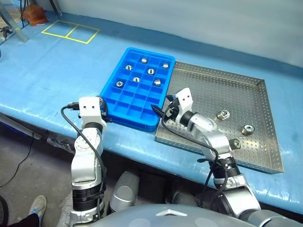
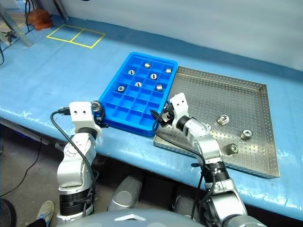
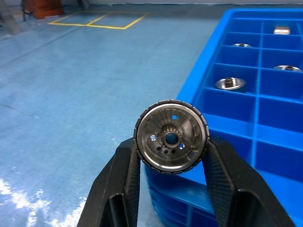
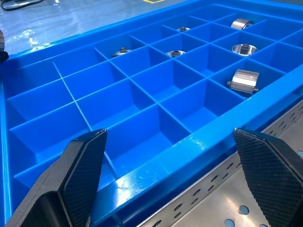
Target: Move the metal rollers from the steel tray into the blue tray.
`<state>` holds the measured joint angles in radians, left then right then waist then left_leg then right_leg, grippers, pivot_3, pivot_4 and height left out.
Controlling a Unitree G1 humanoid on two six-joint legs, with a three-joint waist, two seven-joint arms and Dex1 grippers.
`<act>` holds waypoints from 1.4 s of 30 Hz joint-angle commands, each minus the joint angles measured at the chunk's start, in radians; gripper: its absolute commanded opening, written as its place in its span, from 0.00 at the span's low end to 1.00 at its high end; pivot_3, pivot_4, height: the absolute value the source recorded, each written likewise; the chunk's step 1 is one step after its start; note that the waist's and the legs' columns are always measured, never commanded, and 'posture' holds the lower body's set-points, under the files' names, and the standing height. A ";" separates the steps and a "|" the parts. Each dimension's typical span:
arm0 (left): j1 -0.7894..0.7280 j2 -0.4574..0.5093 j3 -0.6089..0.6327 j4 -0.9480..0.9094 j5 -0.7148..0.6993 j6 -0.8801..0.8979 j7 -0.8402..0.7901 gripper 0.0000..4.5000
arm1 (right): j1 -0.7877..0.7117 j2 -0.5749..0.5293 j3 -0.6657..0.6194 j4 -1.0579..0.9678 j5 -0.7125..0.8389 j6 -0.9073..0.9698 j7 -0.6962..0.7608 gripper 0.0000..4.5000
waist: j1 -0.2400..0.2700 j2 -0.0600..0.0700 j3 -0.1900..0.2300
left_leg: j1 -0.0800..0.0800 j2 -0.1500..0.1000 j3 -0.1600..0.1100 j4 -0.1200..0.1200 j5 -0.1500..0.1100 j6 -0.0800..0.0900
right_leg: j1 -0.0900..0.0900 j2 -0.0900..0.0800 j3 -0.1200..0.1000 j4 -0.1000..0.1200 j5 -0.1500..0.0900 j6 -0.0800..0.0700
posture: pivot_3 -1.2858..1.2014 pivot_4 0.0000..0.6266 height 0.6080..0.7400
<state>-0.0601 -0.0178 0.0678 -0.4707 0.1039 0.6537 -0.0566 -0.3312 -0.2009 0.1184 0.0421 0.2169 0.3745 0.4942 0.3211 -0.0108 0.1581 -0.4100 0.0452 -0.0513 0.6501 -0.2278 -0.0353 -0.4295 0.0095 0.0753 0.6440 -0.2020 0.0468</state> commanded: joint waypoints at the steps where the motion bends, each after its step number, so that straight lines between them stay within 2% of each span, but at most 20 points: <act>1: -0.021 0.012 -0.015 -0.040 -0.009 0.009 0.004 0.36 | 0.001 0.002 -0.002 -0.015 -0.002 -0.010 0.004 1.00 | 0.001 0.000 0.000 | 0.000 0.000 0.000 0.000 0.000 0.000 | 0.000 0.000 0.000 0.000 0.000 0.000 | 0.71 0.24 1.00; 6: -0.039 -0.017 0.013 -0.023 -0.038 0.121 0.039 0.36 | 0.008 0.000 -0.006 -0.017 -0.002 -0.010 0.002 1.00 | 0.000 0.000 0.000 | 0.000 0.000 -0.001 0.000 0.000 0.000 | 0.000 0.000 -0.002 -0.001 -0.001 -0.001 | 0.71 0.24 1.00; 13: -0.073 -0.007 0.010 0.000 -0.077 0.157 0.031 0.36 | 0.012 0.000 -0.009 -0.016 -0.002 -0.014 0.000 1.00 | 0.000 0.000 0.000 | 0.000 0.000 -0.002 -0.001 0.000 -0.001 | 0.000 0.000 -0.003 0.000 -0.001 -0.002 | 0.70 0.24 1.00; 18: -0.105 0.024 -0.025 0.025 -0.053 0.138 0.039 0.72 | 0.027 -0.003 -0.021 -0.035 -0.003 -0.017 -0.013 1.00 | -0.003 0.000 0.000 | 0.000 0.000 -0.002 0.000 0.000 -0.001 | 0.000 0.000 -0.003 -0.001 -0.001 -0.001 | 0.68 0.24 1.00; 20: -0.123 0.067 -0.063 0.046 -0.035 0.095 0.017 0.72 | 0.042 -0.008 -0.035 -0.054 0.000 -0.015 -0.024 1.00 | -0.004 0.000 0.000 | 0.000 0.000 -0.002 0.000 0.000 -0.001 | 0.000 0.000 -0.003 -0.001 -0.001 -0.001 | 0.67 0.24 1.00; 26: -0.180 0.067 -0.060 0.079 -0.167 -0.057 -0.114 0.72 | 0.094 0.004 -0.129 -0.128 0.034 -0.016 -0.103 1.00 | -0.016 0.000 0.000 | -0.002 0.000 -0.001 0.000 0.000 -0.002 | 0.000 -0.001 -0.003 -0.002 -0.001 -0.001 | 0.63 0.24 1.00; 30: -0.197 0.098 -0.120 0.118 -0.192 -0.186 -0.217 0.72 | 0.106 0.024 -0.225 -0.176 0.050 -0.003 -0.213 1.00 | -0.055 0.000 0.000 | -0.003 0.000 -0.001 0.001 0.000 -0.002 | 0.000 -0.001 -0.002 -0.002 -0.001 -0.001 | 0.60 0.24 1.00; 33: -0.196 0.125 -0.160 0.164 -0.169 -0.279 -0.240 0.72 | 0.105 0.024 -0.268 -0.188 0.029 0.034 -0.298 1.00 | -0.108 0.001 0.000 | -0.002 0.000 -0.001 0.001 0.000 -0.002 | 0.000 -0.001 -0.001 -0.002 -0.001 -0.001 | 0.59 0.24 1.00; 36: -0.175 0.138 -0.189 0.170 -0.220 -0.326 -0.313 0.72 | 0.097 0.011 -0.298 -0.172 -0.006 0.091 -0.384 1.00 | -0.165 0.001 0.000 | -0.002 0.000 -0.001 0.001 0.000 -0.002 | 0.001 -0.001 -0.001 -0.002 0.000 -0.001 | 0.59 0.24 1.00; 38: -0.161 0.148 -0.199 0.171 -0.247 -0.352 -0.354 0.72 | 0.095 0.012 -0.309 -0.171 -0.005 0.107 -0.404 1.00 | -0.194 0.001 0.000 | -0.002 0.000 -0.001 0.001 0.000 -0.002 | 0.001 -0.001 -0.001 -0.002 0.000 -0.001 | 0.59 0.24 1.00; 42: -0.168 0.169 -0.228 0.216 -0.211 -0.385 -0.364 0.72 | 0.102 0.008 -0.310 -0.191 -0.004 0.120 -0.408 1.00 | -0.252 0.002 -0.001 | -0.001 0.000 -0.001 0.000 0.000 -0.001 | 0.001 0.000 0.000 0.000 -0.001 -0.001 | 0.58 0.24 1.00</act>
<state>-0.2153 0.1489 -0.1499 -0.2604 -0.1166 0.3044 -0.4128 -0.2215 -0.1888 -0.1863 -0.0994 0.2135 0.4954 0.0908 0.0692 -0.0093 0.1576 -0.4102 0.0456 -0.0524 0.6502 -0.2280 -0.0361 -0.4283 0.0094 0.0751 0.6444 -0.2026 0.0454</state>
